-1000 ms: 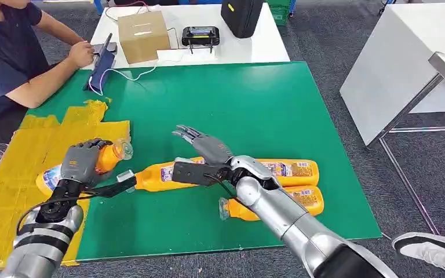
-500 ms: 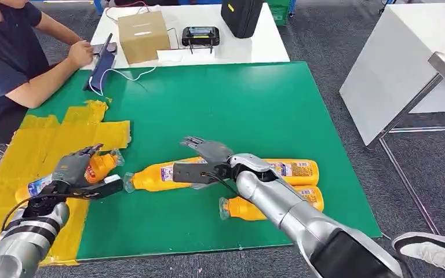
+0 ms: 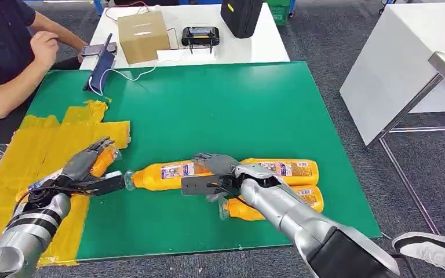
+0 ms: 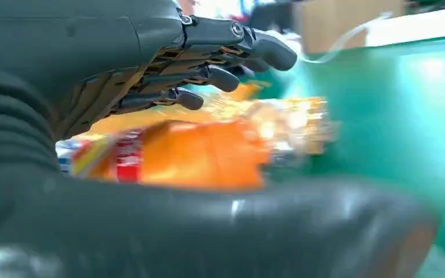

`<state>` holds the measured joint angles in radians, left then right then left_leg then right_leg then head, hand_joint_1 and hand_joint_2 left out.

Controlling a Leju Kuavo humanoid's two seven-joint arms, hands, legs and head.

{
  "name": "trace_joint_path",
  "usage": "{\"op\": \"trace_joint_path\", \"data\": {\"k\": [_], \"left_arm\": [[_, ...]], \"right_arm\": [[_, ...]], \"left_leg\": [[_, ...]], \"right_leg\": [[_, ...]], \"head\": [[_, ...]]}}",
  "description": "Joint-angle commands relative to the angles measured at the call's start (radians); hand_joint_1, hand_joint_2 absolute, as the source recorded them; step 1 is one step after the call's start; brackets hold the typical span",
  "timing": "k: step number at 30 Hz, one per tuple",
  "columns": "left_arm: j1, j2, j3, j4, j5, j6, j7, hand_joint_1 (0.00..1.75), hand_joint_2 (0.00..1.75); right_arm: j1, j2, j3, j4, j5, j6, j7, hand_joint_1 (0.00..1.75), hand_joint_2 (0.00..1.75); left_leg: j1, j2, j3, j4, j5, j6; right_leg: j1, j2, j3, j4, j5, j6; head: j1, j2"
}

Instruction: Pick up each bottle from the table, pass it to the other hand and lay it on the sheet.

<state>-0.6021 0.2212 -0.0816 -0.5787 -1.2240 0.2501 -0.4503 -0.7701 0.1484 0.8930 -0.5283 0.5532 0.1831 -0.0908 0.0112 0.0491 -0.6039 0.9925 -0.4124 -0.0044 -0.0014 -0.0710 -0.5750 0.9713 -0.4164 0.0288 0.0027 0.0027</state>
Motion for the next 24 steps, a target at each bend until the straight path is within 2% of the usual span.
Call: {"op": "trace_joint_path", "data": {"k": [1,3,4,5,8,10,12,13,14,17,20,22,24], "left_arm": [[-0.084,-0.047,-0.051,0.033,0.327,-0.315,-0.248,0.00,0.00],[-0.075,-0.048,-0.088,-0.023,0.462,-0.382,-0.248,0.00,0.00],[-0.069,-0.052,-0.090,-0.050,0.524,-0.415,-0.248,0.00,0.00],[-0.064,-0.056,-0.094,-0.074,0.612,-0.443,-0.248,0.00,0.00],[-0.056,-0.096,-0.018,-0.111,0.778,-0.507,-0.248,0.00,0.00],[-0.045,-0.137,0.075,-0.167,0.904,-0.576,-0.224,0.00,0.00],[-0.033,-0.153,0.136,-0.211,0.989,-0.619,-0.185,0.00,0.00],[-0.020,-0.170,0.185,-0.243,1.064,-0.657,-0.149,0.00,0.00],[0.004,-0.190,0.237,-0.282,1.150,-0.687,-0.116,0.00,0.00],[0.062,-0.199,0.269,-0.367,1.233,-0.703,-0.072,0.00,0.00],[0.147,-0.206,0.297,-0.472,1.285,-0.698,-0.049,0.00,0.00],[0.185,-0.214,0.313,-0.515,1.306,-0.690,-0.036,0.00,0.00],[0.195,-0.215,0.315,-0.525,1.309,-0.690,-0.035,0.00,0.00]], "right_arm": [[0.008,0.015,0.095,0.222,0.055,0.045,0.010,0.00,1.75],[0.030,0.029,0.122,0.239,0.096,0.021,0.032,0.00,1.75],[0.041,0.036,0.130,0.242,0.109,0.005,0.042,0.65,1.75],[0.053,0.046,0.135,0.248,0.125,-0.007,0.058,1.75,1.75],[0.071,0.061,0.132,0.249,0.141,-0.037,0.075,1.75,1.75],[0.077,0.069,0.109,0.245,0.141,-0.064,0.086,1.75,1.75],[0.078,0.073,0.096,0.238,0.138,-0.081,0.088,1.75,1.75],[0.078,0.076,0.073,0.236,0.126,-0.099,0.089,1.75,1.75],[0.080,0.076,0.046,0.231,0.115,-0.130,0.089,1.75,1.75],[0.082,0.084,-0.032,0.216,0.088,-0.231,0.085,1.75,1.75],[0.090,0.097,-0.160,0.160,0.031,-0.383,0.017,1.75,1.75],[0.099,0.100,-0.229,0.114,0.000,-0.445,-0.028,1.75,1.75],[0.096,0.099,-0.235,0.108,0.000,-0.439,-0.028,1.75,1.75]], "left_leg": [[0.000,-0.007,0.002,0.000,0.000,0.001],[0.001,-0.006,0.003,-0.001,0.000,0.000],[0.001,-0.008,0.004,-0.001,0.000,0.000],[0.001,-0.009,0.005,-0.001,0.000,0.000],[0.001,-0.007,0.006,-0.001,0.000,0.000],[0.001,-0.008,0.005,-0.001,0.000,0.000],[0.001,-0.007,0.009,-0.002,0.001,0.001],[0.001,-0.001,0.010,-0.001,0.000,0.000],[0.001,-0.002,0.010,-0.002,0.000,0.000],[0.001,0.000,0.012,-0.003,0.000,0.000],[0.000,0.002,0.012,-0.002,0.000,0.000],[0.000,0.004,0.011,-0.002,-0.001,0.000],[0.000,0.003,0.011,-0.001,-0.001,0.000]], "right_leg": [[-0.001,0.000,0.003,0.000,-0.001,0.000],[0.000,0.000,0.005,-0.002,-0.001,0.000],[0.000,0.000,0.006,-0.002,-0.002,0.000],[0.000,0.000,0.007,-0.002,-0.002,0.000],[0.000,-0.001,0.007,-0.003,-0.001,0.000],[0.000,0.000,0.007,-0.002,-0.001,0.000],[-0.001,0.001,0.009,-0.003,-0.001,0.000],[0.000,0.003,0.009,-0.002,0.000,0.000],[0.000,0.005,0.010,-0.003,0.000,-0.001],[-0.001,0.006,0.010,-0.003,0.000,-0.001],[-0.001,0.009,0.010,-0.002,0.000,-0.001],[-0.001,0.009,0.009,-0.001,0.000,0.000],[-0.001,0.010,0.008,0.000,0.000,0.000]], "head": [[0.000,0.000],[0.000,0.000],[0.000,0.000],[0.000,0.000],[0.000,0.000],[0.002,0.000],[0.001,0.000],[0.000,0.000],[0.001,0.000],[0.000,0.000],[0.000,0.000],[0.000,0.000],[0.000,0.000]]}}
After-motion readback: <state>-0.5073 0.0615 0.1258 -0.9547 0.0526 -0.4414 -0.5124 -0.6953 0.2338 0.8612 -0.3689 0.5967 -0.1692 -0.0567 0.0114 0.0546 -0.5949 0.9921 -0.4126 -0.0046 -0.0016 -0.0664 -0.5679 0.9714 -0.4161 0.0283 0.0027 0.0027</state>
